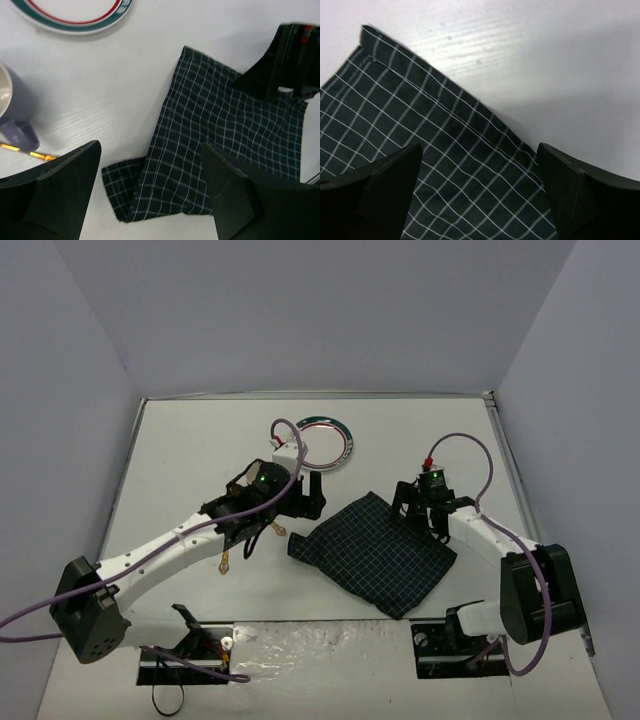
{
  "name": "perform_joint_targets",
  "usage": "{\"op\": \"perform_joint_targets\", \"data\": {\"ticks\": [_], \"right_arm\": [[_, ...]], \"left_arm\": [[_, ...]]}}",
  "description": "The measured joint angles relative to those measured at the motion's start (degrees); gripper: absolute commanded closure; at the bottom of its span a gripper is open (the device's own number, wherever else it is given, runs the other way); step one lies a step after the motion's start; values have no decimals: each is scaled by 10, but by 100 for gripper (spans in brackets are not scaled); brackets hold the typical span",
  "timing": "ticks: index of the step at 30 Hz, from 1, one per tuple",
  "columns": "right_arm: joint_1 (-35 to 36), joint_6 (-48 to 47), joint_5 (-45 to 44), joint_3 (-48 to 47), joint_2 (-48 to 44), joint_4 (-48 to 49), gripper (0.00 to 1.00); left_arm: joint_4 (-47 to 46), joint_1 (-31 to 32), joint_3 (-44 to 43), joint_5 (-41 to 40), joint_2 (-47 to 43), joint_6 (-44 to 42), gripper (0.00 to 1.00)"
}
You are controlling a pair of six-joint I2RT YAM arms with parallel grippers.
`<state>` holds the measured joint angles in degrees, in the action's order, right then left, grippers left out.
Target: Set the dinner table for one person
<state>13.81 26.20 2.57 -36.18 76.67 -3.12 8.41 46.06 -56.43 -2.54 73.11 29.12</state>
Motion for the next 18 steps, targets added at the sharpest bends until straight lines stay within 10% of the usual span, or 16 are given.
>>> {"op": "perform_joint_targets", "data": {"ticks": [18], "right_arm": [[88, -84, -27, -167, 220, 69, 2]], "left_arm": [[63, 0, 125, -32, -107, 14, 22]]}}
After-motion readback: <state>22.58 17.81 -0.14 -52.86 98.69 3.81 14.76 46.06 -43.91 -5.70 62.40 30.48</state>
